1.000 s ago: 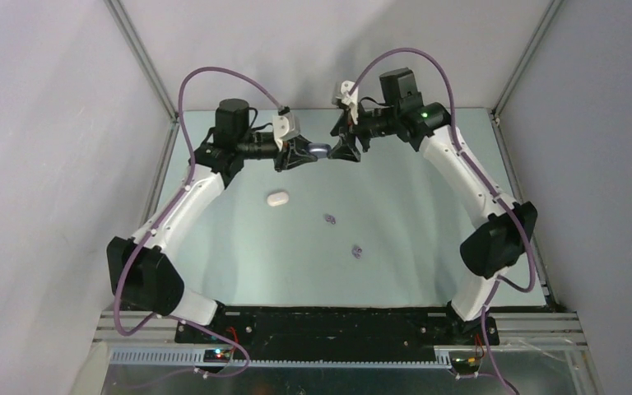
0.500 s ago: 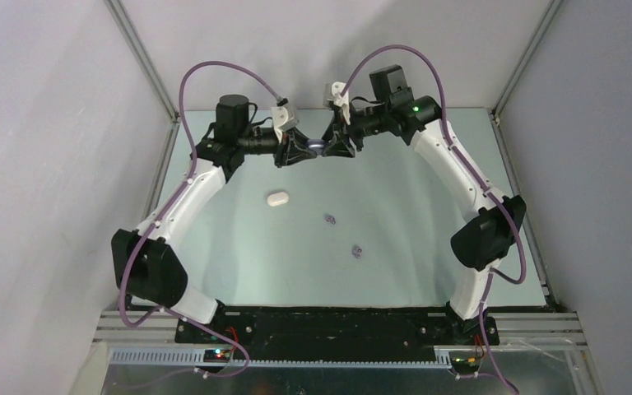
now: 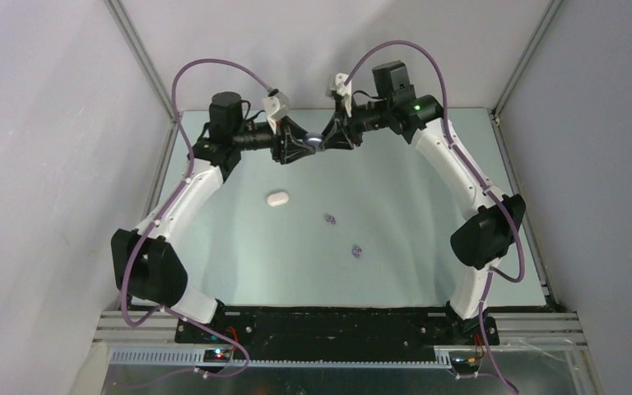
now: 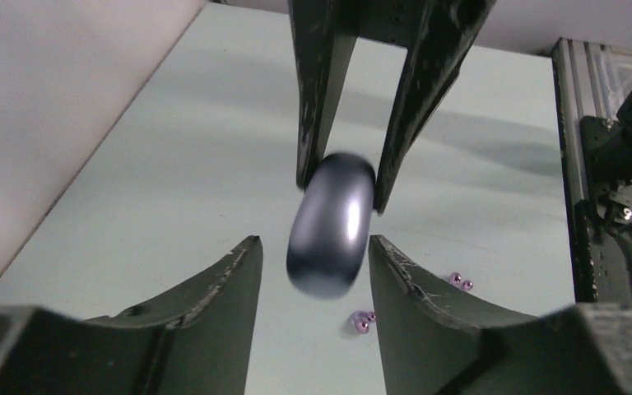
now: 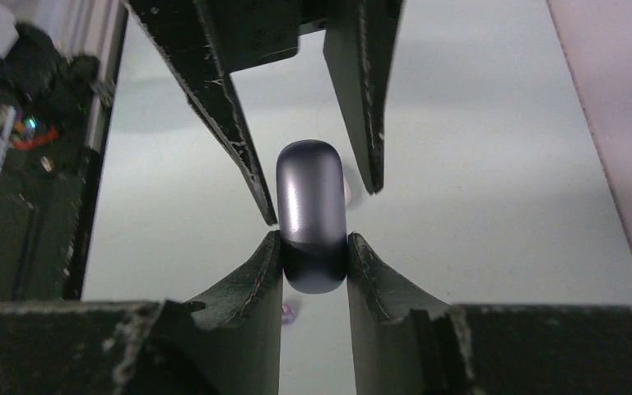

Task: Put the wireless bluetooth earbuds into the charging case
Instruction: Pass from the left arm to the right, then pass from the right arm to the left

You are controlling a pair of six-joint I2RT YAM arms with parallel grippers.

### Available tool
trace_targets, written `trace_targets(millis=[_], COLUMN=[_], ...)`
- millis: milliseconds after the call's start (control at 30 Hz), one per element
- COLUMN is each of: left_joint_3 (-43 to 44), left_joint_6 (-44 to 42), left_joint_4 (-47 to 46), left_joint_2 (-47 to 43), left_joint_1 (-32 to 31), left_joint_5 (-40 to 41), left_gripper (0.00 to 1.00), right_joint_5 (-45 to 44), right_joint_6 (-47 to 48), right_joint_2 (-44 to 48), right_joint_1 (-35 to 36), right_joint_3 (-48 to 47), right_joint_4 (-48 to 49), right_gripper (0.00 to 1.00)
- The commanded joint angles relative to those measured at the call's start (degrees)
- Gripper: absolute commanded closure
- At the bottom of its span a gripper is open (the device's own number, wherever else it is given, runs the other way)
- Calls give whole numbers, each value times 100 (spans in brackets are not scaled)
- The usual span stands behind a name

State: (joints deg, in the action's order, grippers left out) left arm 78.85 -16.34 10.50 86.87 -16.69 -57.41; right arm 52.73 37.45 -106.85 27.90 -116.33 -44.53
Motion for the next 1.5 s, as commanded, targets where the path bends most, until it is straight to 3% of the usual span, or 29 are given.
trace_targets(millis=[0,167,600,900,1200,1233,1367,1467], left_joint_3=[-259,-86,106,155,263,276,284,261], left_joint_6=[1104,1165,1598,1896,1996,2004,2021,2021], left_joint_4=[-1199,-1244,-1698,-1668,-1648,-1648,-1649,-1686], left_joint_2=[-343,-207,46,76,156,173,198,230], left_joint_1=[293,362,272,258,253,254,249,253], left_joint_5=[-288,-784,-950,-1058,-1152,-1168,-1264,-1368], left_gripper=[40,37,35,50,72,76,97,100], right_joint_5=[686,946,939,680,537,519,295,151], right_joint_6=[-1723,-2395,-2403,-2133,-1950,-1942,-2004,-2085], right_joint_2=[65,67,51,114,124,131,167,184], right_joint_1=[-337,-377,-134,-61,12,26,44,45], right_joint_3=[-232,-205,-123,-14,-11,-5,30,12], right_joint_4=[1144,1640,1703,1536,1425,1409,1497,1559], right_gripper=[83,84,84,84,82,80,53,44])
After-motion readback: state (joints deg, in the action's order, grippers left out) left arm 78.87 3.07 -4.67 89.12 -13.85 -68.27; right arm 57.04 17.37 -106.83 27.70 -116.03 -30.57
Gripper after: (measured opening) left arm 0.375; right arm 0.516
